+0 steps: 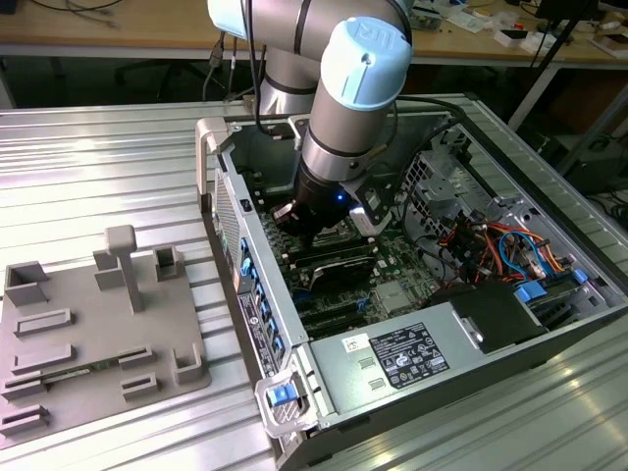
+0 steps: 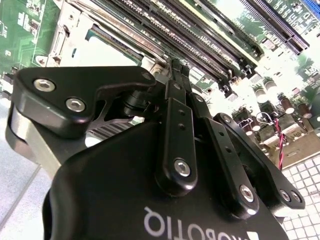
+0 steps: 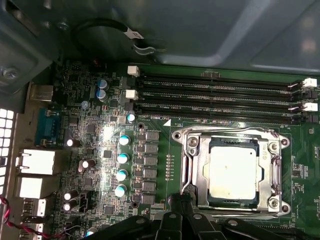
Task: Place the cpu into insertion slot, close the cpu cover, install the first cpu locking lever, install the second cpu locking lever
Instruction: 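Install the second cpu locking lever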
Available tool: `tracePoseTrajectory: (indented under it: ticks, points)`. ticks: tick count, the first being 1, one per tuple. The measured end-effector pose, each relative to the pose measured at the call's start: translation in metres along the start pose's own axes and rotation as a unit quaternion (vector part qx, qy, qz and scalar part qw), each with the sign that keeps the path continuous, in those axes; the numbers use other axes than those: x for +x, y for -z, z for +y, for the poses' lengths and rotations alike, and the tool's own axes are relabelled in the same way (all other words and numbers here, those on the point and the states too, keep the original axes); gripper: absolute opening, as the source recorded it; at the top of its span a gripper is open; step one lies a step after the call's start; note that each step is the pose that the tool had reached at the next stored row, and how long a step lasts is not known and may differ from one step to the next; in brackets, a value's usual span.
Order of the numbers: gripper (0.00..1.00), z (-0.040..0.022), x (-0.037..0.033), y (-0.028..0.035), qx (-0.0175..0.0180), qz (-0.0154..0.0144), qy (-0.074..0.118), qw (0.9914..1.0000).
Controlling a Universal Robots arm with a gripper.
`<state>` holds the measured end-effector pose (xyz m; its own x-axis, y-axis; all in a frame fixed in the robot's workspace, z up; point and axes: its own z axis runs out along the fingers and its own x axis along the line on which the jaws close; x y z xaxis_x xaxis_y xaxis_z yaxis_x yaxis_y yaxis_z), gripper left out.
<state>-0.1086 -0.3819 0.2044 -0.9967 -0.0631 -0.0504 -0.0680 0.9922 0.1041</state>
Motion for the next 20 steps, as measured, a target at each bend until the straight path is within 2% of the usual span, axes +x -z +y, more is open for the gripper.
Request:
tracePoseTrajectory:
  ticks: [10, 17, 20]
  points:
    - [0.11, 0.0013, 0.0, -0.0029, 0.0001, 0.0002, 0.0, 1.0]
    - [0.11, 0.0012, 0.0, -0.0035, 0.0082, 0.0006, 0.0, 0.99997]
    - [0.11, 0.0013, 0.0, -0.0035, 0.0096, 0.0007, 0.0, 0.99995]
